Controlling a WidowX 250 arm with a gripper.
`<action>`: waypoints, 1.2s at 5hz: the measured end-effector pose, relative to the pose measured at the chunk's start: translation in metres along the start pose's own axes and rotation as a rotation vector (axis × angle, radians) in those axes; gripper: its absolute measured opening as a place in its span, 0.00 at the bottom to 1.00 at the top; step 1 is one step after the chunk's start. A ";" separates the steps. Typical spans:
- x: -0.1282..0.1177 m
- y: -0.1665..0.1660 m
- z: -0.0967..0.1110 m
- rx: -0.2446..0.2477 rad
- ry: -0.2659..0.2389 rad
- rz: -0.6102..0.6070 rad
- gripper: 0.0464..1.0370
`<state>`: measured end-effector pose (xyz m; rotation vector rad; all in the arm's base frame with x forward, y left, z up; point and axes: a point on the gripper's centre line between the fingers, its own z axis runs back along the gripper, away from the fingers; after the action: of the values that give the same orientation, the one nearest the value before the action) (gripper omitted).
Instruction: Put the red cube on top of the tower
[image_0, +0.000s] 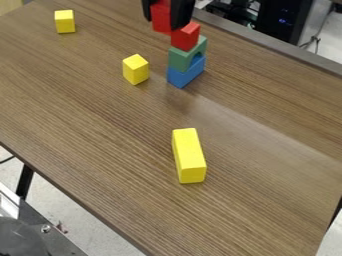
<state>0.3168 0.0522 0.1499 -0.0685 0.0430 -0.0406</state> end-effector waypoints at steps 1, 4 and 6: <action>0.006 -0.002 -0.007 -0.003 0.009 -0.013 0.55; 0.021 0.001 -0.021 0.034 -0.025 -0.012 0.55; 0.036 0.007 -0.026 0.049 -0.030 -0.015 0.55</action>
<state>0.3522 0.0554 0.1215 -0.0206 0.0116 -0.0557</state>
